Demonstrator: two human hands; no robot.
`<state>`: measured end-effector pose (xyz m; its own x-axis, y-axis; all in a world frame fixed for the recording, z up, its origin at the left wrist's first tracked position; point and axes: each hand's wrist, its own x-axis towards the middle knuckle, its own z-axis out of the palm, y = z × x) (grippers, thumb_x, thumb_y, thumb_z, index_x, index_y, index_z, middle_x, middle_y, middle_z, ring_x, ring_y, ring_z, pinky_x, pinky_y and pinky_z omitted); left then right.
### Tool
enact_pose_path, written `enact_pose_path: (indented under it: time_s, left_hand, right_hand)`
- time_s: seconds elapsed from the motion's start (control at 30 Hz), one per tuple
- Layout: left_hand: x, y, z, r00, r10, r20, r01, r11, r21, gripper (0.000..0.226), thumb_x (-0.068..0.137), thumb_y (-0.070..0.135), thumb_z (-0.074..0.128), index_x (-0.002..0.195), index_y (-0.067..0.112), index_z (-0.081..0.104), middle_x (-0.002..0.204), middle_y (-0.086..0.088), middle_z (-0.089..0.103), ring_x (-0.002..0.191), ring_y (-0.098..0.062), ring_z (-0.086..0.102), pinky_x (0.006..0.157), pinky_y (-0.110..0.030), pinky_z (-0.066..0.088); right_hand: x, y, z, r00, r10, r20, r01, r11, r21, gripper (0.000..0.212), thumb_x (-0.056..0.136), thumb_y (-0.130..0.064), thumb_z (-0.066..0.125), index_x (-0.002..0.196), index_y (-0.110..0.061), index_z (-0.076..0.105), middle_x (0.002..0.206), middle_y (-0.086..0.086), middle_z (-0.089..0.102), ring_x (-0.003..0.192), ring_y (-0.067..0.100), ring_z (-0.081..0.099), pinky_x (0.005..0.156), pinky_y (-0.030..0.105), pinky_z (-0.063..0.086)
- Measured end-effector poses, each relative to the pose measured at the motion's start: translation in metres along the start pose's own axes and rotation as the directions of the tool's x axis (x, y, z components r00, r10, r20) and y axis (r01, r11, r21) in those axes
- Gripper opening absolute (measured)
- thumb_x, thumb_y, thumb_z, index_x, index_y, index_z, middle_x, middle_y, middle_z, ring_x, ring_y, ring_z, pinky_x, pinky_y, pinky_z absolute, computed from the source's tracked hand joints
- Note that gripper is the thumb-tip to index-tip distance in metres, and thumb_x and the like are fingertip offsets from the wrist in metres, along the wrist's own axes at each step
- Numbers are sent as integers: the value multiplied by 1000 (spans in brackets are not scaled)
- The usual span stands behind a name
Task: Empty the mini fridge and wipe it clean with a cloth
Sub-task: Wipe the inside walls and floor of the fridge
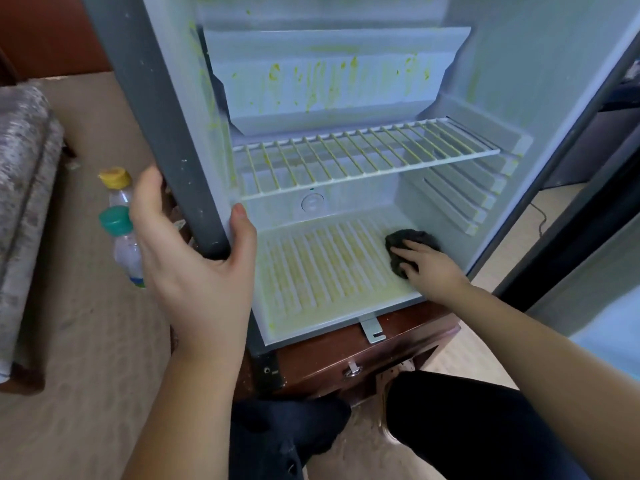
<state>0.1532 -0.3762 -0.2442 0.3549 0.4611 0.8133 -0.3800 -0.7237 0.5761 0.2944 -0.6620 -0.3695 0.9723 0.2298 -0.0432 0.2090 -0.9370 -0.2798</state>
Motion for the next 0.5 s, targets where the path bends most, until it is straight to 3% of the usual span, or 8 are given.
enact_pose_path:
  time_s: [0.17,0.33,0.5]
  left_hand:
    - [-1,-3,4,999,36,-20,-36,999,10,60,87,15,65,135,13,30,131,18,41,115,-14,57,82,-47,55]
    - [-2,-14,7,996,89,7,-88,996,-18,57,89,16,63,135,-4,34,133,-11,46,117,-31,57,81,-54,54]
    - [-1,-5,7,1000,19,0,-19,1000,-8,59,86,13,66,129,-15,37,131,-13,47,113,-21,56,82,-50,54]
  right_hand:
    - [68,-22,-6,998,6,61,-3,999,-45,47,101,-24,44,147,-25,38,158,-2,23,142,19,28,112,27,23]
    - [99,-39,-16,986,-59,154,80,987,-137,52,101,-17,40,150,-27,29,160,-2,17,134,28,40,104,33,37]
    - [64,-37,-13,984,-118,133,134,985,-112,48,101,-11,37,147,-23,37,159,0,20,142,21,28,108,25,25]
